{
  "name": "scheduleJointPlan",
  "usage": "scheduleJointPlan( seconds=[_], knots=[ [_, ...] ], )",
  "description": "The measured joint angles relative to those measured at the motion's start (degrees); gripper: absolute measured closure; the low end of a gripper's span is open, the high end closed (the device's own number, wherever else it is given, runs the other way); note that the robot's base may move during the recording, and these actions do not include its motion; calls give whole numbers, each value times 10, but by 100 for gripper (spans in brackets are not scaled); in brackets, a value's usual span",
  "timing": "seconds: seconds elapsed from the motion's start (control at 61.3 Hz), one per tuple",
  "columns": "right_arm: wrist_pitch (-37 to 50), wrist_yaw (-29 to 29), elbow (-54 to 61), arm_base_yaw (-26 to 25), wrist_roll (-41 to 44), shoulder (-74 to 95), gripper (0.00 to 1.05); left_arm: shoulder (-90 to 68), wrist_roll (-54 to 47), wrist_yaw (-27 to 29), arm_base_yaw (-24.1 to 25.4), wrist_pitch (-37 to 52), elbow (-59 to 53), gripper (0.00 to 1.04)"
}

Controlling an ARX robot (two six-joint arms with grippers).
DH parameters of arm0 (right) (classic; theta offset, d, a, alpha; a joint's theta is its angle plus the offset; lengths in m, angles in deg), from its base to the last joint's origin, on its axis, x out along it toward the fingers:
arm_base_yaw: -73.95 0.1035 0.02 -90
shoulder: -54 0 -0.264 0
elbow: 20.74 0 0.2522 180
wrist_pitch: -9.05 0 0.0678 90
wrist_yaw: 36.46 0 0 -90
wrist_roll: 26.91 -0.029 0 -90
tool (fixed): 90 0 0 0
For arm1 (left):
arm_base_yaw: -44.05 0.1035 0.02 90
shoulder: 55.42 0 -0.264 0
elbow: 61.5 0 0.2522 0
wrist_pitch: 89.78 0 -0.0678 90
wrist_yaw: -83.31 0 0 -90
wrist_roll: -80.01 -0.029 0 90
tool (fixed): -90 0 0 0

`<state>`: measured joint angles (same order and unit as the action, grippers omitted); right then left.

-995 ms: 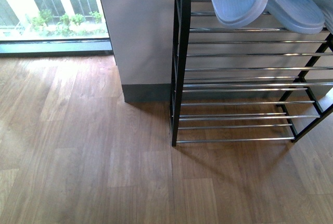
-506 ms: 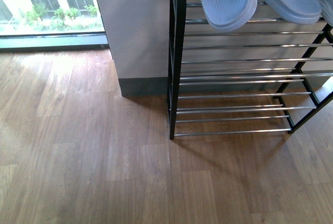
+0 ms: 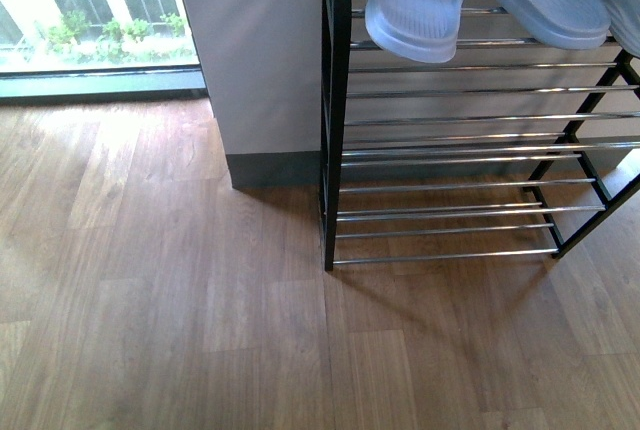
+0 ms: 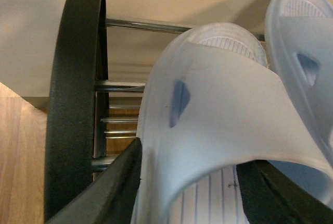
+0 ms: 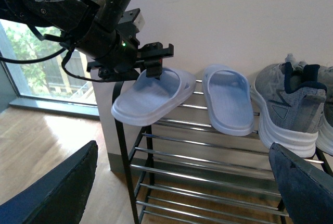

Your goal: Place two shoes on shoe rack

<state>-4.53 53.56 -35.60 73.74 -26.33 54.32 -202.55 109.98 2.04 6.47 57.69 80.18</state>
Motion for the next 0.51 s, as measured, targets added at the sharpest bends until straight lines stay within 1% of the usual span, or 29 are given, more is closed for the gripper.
scheduleJointPlan(
  seconds=[0.049,0.114,0.13,0.147,0.163,0.212,0.245,0.277,0.343,0.391,0.457,0.506],
  knots=[
    [0,0,0,0,0,0,9,1,2,-3,0,0,0,33],
    [0,0,0,0,0,0,9,8,16,-18,0,-6,-1,21],
    [0,0,0,0,0,0,9,9,17,-19,0,-6,-2,21],
    [0,0,0,0,0,0,9,14,22,-30,0,-1,-9,16],
    [0,0,0,0,0,0,9,16,25,-32,0,0,-10,16],
    [0,0,0,0,0,0,9,33,37,-60,0,5,-33,8],
    [0,0,0,0,0,0,9,46,43,-76,0,14,-52,8],
    [0,0,0,0,0,0,9,59,51,-101,0,30,-74,10],
    [0,0,0,0,0,0,9,95,72,-153,2,73,-127,9],
    [0,0,0,0,0,0,9,123,86,-176,5,96,-161,9],
    [0,0,0,0,0,0,9,186,130,-225,18,146,-235,9],
    [0,0,0,0,0,0,9,222,144,-237,30,173,-275,9]
  ],
)
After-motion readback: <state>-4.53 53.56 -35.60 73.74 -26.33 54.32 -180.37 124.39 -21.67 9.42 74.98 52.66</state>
